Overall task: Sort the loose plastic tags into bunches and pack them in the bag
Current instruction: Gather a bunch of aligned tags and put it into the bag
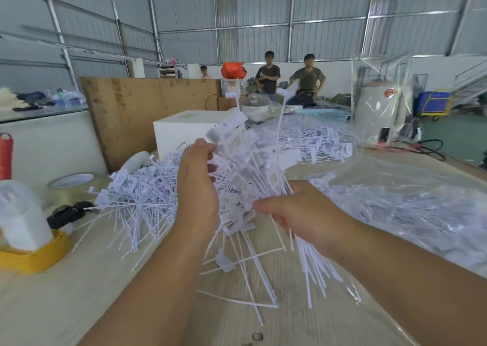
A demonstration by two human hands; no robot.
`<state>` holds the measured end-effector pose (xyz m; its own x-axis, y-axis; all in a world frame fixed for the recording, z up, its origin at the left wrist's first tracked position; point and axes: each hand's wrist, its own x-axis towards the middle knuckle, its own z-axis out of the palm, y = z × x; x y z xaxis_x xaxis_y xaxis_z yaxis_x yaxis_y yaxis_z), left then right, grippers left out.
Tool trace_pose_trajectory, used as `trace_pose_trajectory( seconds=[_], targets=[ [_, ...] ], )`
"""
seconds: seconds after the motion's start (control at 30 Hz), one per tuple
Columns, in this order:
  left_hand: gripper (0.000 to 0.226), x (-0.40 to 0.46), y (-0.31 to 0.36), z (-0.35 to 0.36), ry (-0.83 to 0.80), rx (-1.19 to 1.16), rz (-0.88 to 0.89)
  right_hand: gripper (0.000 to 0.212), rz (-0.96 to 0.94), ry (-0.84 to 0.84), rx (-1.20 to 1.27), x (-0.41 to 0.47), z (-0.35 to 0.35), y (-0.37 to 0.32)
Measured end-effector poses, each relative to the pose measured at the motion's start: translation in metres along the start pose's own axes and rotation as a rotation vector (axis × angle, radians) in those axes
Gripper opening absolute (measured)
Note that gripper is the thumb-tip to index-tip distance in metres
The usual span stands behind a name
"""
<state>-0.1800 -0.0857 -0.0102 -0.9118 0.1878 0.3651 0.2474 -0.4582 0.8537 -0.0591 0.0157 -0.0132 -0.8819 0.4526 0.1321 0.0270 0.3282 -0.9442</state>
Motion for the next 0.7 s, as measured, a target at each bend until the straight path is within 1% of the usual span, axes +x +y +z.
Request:
trace_pose_trajectory(
  seconds=[0.1, 0.13, 0.2, 0.23, 0.27, 0.3, 0.33, 0.37, 0.4, 0.43, 0.47, 0.53, 0.6, 0.63, 0.67, 0.7],
  targets=[
    [0.035, -0.005, 0.002, 0.011, -0.164, 0.043, -0.137, 0.055, -0.025, 0.027, 0.024, 0.001, -0.004, -0.002],
    [0.053, -0.01, 0.002, 0.016, -0.244, 0.069, -0.185, 0.053, -0.04, 0.042, 0.043, 0.0, -0.004, -0.003],
    [0.108, -0.019, -0.005, 0.021, -0.419, 0.1, -0.241, 0.046, -0.076, 0.068, 0.075, -0.002, -0.005, 0.0],
    [0.121, -0.024, -0.01, 0.022, -0.515, 0.126, -0.222, 0.039, -0.087, 0.07, 0.09, -0.004, -0.005, 0.001],
    [0.123, -0.03, -0.015, 0.023, -0.612, 0.173, -0.188, 0.031, -0.094, 0.066, 0.103, -0.007, -0.007, 0.003],
    [0.115, -0.037, -0.018, 0.025, -0.688, 0.231, -0.155, 0.025, -0.094, 0.053, 0.123, -0.01, -0.008, 0.006],
    [0.102, -0.042, -0.02, 0.026, -0.722, 0.27, -0.139, 0.023, -0.086, 0.044, 0.137, -0.012, -0.009, 0.009],
    [0.093, -0.046, -0.021, 0.029, -0.727, 0.275, -0.147, 0.023, -0.072, 0.042, 0.129, -0.013, -0.01, 0.012],
    [0.089, -0.049, -0.022, 0.033, -0.722, 0.257, -0.176, 0.019, -0.055, 0.056, 0.114, -0.014, -0.011, 0.015],
    [0.09, -0.052, -0.022, 0.038, -0.708, 0.244, -0.218, 0.017, -0.039, 0.08, 0.101, -0.015, -0.011, 0.018],
    [0.094, -0.055, -0.022, 0.044, -0.679, 0.244, -0.267, 0.022, -0.033, 0.1, 0.077, -0.017, -0.01, 0.017],
    [0.11, -0.061, -0.024, 0.059, -0.572, 0.276, -0.356, 0.034, -0.052, 0.11, -0.018, -0.019, -0.008, 0.022],
    [0.126, -0.069, -0.025, 0.07, -0.466, 0.269, -0.444, 0.037, -0.085, 0.146, -0.079, -0.018, -0.01, 0.03],
    [0.128, -0.072, -0.025, 0.072, -0.441, 0.235, -0.5, 0.036, -0.099, 0.172, -0.088, -0.02, -0.012, 0.03],
    [0.124, -0.073, -0.025, 0.074, -0.443, 0.205, -0.562, 0.037, -0.1, 0.192, -0.081, -0.021, -0.013, 0.029],
    [0.112, -0.074, -0.025, 0.075, -0.466, 0.184, -0.617, 0.038, -0.085, 0.2, -0.065, -0.021, -0.015, 0.029]
  ],
)
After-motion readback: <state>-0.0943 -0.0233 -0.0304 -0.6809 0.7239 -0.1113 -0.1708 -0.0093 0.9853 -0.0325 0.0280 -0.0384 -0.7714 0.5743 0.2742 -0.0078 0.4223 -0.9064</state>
